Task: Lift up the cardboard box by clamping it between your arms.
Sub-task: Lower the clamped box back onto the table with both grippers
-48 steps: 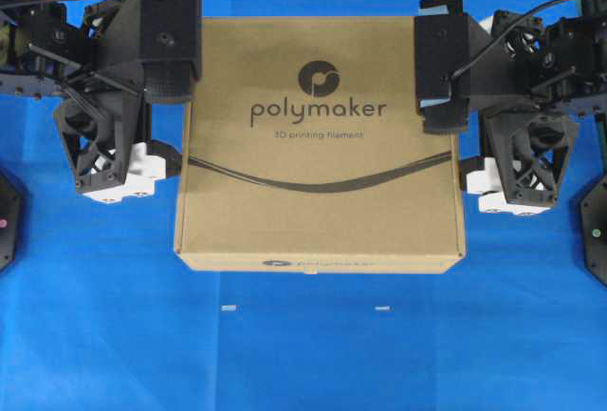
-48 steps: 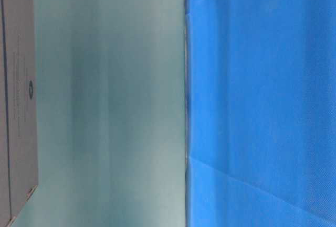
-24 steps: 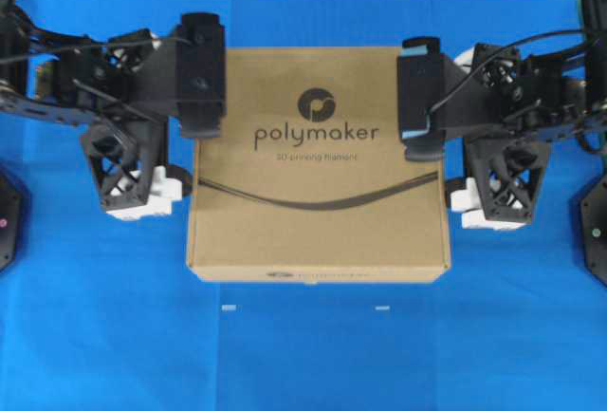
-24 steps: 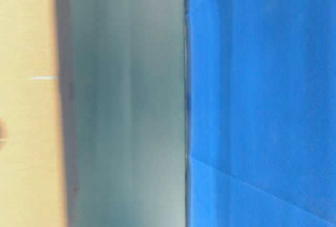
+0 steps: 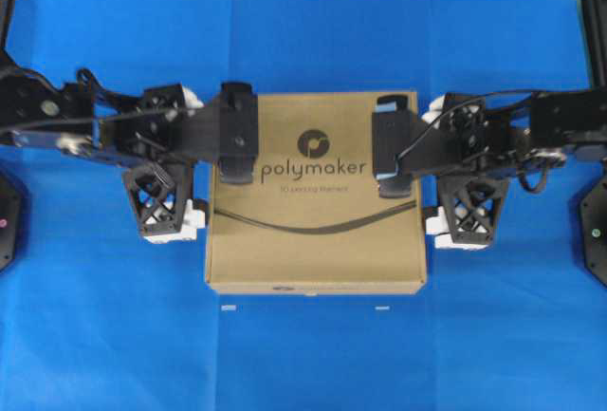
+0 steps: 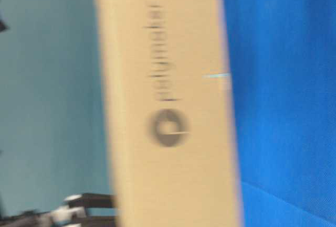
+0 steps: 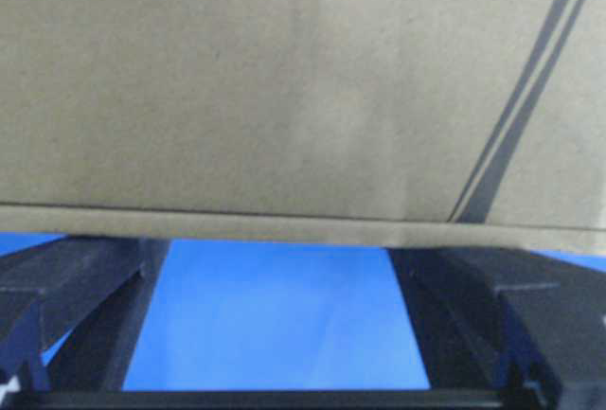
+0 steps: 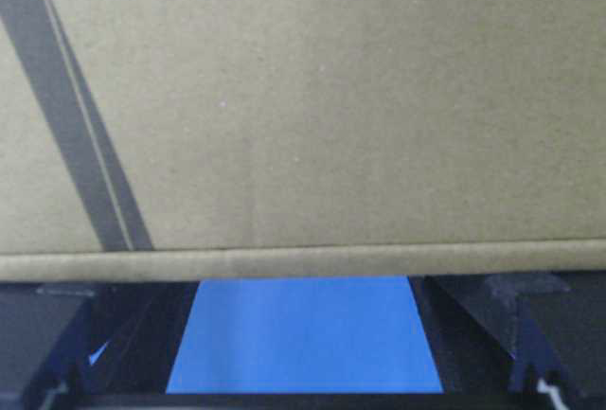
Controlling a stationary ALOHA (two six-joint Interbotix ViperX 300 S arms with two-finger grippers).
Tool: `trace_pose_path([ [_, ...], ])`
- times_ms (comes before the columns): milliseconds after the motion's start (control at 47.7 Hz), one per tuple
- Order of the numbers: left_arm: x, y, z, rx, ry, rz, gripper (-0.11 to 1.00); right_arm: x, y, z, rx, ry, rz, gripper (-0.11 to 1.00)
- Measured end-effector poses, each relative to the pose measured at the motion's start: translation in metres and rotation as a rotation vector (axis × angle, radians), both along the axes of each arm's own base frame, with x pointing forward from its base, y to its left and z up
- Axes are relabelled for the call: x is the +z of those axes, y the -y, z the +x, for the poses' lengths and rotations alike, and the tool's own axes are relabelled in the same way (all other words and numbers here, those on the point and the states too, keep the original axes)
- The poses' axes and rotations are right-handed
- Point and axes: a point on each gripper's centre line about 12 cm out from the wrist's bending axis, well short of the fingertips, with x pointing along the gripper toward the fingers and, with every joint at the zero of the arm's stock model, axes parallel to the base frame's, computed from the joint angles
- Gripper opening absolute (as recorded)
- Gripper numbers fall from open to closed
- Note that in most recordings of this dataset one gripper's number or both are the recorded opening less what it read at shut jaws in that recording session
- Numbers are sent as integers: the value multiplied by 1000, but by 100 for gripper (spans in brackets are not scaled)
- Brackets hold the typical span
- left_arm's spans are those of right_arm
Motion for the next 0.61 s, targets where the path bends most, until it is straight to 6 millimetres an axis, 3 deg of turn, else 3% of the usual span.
trace_pose_path([
  [335, -46, -1, 5, 1, -14, -4, 87, -64, 1, -4, -3, -37, 0, 99],
  [608, -71, -1, 3, 1, -44, -7, 87, -82, 1, 0, -5, -6, -2, 99],
])
